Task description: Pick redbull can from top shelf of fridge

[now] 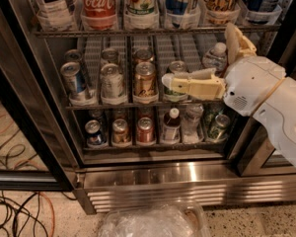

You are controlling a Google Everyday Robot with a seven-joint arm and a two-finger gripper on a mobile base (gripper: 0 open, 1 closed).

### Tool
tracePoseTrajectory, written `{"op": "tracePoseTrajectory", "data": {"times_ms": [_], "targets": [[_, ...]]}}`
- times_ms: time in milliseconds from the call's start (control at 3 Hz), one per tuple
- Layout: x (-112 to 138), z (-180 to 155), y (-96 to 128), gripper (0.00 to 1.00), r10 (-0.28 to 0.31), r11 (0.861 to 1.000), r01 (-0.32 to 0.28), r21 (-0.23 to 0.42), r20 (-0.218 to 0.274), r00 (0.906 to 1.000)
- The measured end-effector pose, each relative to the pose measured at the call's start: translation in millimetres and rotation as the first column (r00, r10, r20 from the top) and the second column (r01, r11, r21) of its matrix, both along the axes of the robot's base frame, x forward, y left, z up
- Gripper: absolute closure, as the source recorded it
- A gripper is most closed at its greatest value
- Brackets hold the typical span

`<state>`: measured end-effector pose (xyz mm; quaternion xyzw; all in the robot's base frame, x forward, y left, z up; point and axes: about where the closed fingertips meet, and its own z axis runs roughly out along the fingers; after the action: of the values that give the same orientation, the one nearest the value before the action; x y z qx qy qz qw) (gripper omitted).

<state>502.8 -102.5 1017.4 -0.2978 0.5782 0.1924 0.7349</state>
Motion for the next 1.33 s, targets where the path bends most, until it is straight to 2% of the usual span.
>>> {"op": "tracePoseTrajectory", "data": {"times_ms": [333,1000,1333], "targets": [[32,10,-10,0.00,-0.009,1.000,0.009,-0.013,0.007,0.9999],[35,14,-8,0.00,0.009,1.000,-0.009,-0.022,0.019,0.9998],[46,22,-6,0.00,0.031,0.999,-0.030,-0.040,0.033,0.9989]]}}
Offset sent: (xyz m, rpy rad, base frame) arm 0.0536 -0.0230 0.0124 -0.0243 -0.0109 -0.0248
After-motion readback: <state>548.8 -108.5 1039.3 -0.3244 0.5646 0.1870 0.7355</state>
